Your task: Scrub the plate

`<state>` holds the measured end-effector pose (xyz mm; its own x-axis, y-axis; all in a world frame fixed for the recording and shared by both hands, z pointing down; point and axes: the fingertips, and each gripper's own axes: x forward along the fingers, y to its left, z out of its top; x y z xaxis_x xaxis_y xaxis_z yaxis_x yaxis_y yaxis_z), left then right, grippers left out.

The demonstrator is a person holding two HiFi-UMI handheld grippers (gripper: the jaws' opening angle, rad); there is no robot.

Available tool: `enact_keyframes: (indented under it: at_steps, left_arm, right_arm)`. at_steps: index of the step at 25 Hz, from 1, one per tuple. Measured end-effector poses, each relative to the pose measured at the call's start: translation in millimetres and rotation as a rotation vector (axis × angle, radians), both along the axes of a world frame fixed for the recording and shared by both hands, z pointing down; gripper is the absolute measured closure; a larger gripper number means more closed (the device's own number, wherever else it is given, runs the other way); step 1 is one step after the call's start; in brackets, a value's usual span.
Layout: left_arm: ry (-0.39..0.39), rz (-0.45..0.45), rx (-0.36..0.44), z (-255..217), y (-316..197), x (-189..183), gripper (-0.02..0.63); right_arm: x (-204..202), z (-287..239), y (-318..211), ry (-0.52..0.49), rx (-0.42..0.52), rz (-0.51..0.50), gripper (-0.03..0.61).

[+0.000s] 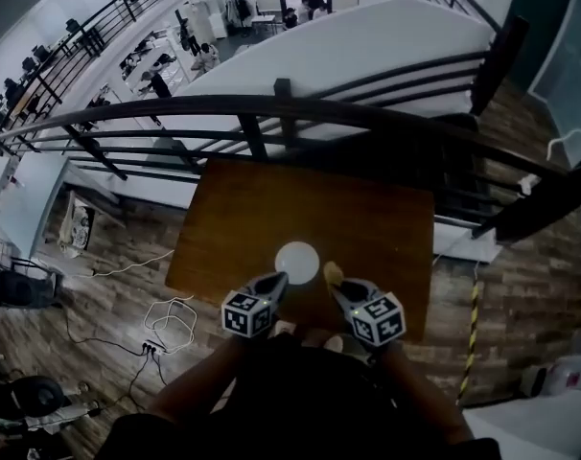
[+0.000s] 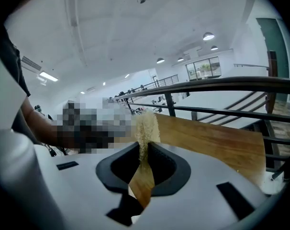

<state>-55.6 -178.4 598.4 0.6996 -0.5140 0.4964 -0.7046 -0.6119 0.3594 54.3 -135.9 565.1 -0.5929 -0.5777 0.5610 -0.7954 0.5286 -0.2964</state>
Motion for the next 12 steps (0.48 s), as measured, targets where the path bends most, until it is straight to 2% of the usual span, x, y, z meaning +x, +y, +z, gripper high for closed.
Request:
enact_keyframes:
  at_steps: [3,6,12]
  left_arm:
    - [0.021,-0.025,0.075,-41.4,10.9,4.4,0.604]
    - [0.026,-0.040,0.117,-63.9,29.3,7.0,0.604]
    - [0.030,-0.065,0.132,-75.8,59.1,2.2,0.604]
  right_arm:
    - [-1.0,-10.9,6.1,-0.016,0.035,-0.036,0.525]
    - [1.9,-21.2,18.2,-0.031,0.061,-0.062,0.525]
    - [-1.0,-33.8,35.1,-0.052,0.102,-0.067,0.525]
